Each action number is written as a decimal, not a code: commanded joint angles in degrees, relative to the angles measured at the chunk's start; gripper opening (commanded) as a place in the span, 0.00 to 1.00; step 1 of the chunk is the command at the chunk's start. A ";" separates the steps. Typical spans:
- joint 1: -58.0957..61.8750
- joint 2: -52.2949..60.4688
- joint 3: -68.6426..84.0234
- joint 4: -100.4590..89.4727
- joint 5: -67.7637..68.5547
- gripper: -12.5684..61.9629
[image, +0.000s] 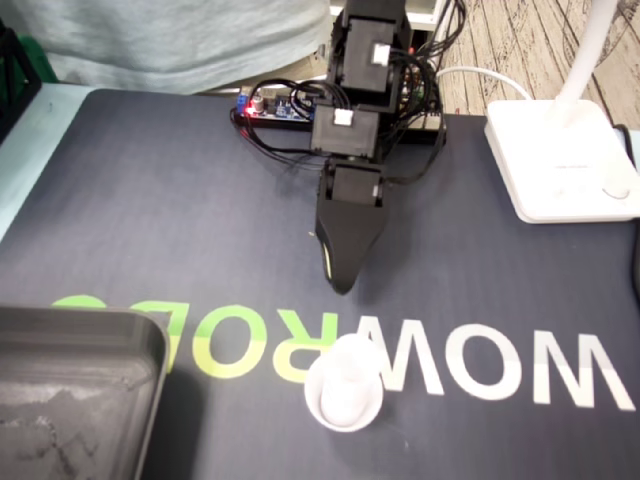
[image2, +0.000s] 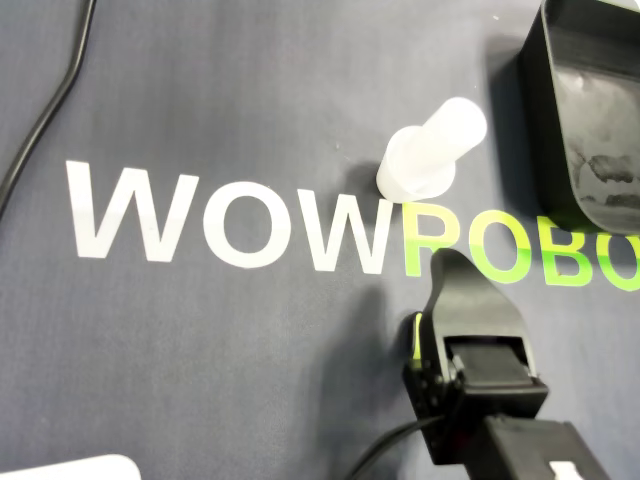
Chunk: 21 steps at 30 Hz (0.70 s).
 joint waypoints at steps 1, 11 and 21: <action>0.00 4.48 1.58 -3.25 0.35 0.62; 0.09 4.48 3.34 -0.44 0.26 0.62; 0.00 4.48 3.34 -0.44 0.26 0.62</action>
